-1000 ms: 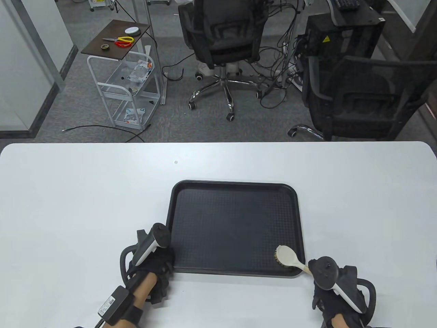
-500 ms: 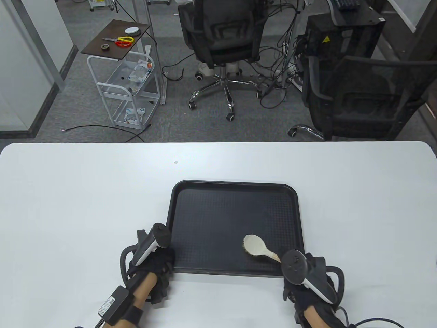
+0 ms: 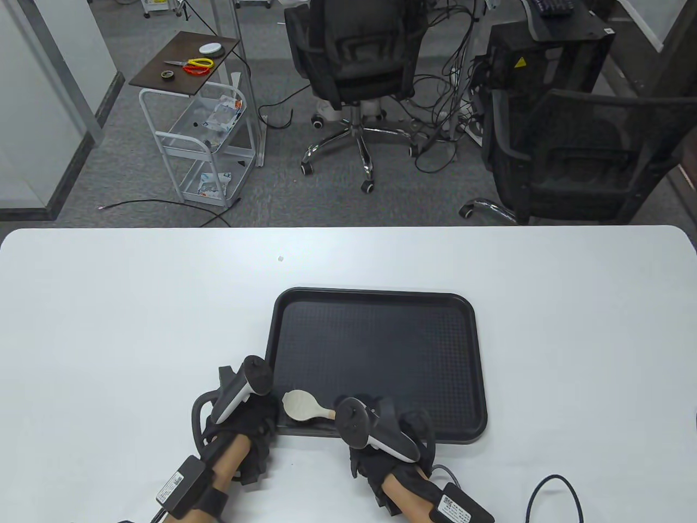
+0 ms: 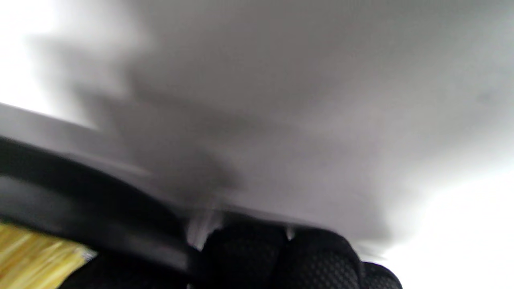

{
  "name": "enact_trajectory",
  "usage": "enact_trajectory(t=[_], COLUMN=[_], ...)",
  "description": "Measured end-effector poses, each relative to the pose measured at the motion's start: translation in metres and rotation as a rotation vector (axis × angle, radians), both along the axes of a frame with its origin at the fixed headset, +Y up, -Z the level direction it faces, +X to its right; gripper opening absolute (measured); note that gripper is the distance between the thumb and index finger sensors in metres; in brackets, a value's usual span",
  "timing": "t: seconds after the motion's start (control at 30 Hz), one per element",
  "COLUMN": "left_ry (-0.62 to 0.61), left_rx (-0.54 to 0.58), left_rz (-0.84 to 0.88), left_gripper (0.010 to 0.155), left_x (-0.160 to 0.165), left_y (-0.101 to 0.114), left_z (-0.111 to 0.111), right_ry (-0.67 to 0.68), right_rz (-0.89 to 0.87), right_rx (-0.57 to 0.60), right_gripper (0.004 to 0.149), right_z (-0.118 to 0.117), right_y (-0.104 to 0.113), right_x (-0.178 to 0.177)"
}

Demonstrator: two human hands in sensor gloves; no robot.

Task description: Scrub the tray with pot brush

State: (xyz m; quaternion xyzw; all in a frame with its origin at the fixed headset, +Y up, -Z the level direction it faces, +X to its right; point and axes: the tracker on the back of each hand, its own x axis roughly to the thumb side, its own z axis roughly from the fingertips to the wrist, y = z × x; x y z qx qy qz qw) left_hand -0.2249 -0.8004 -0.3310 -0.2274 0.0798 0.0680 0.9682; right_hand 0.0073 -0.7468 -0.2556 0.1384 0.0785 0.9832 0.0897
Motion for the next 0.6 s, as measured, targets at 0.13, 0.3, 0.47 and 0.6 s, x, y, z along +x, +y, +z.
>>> enact_trajectory(t=[0.13, 0.3, 0.47, 0.6], left_ry=[0.000, 0.001, 0.002, 0.002], left_rx=[0.001, 0.002, 0.002, 0.001], left_rz=[-0.001, -0.003, -0.004, -0.003], left_gripper=[0.077, 0.077, 0.077, 0.077], left_x=[0.000, 0.000, 0.000, 0.000], left_y=[0.000, 0.000, 0.000, 0.000], left_z=[0.000, 0.000, 0.000, 0.000], right_ry=[0.016, -0.034, -0.125, -0.227], right_rz=[0.028, 0.033, 0.032, 0.053], right_rx=[0.037, 0.010, -0.044, -0.072], right_gripper=[0.052, 0.051, 0.050, 0.050], right_z=[0.007, 0.007, 0.013, 0.021], right_y=[0.000, -0.002, 0.000, 0.004], right_x=[0.003, 0.030, 0.086, 0.143])
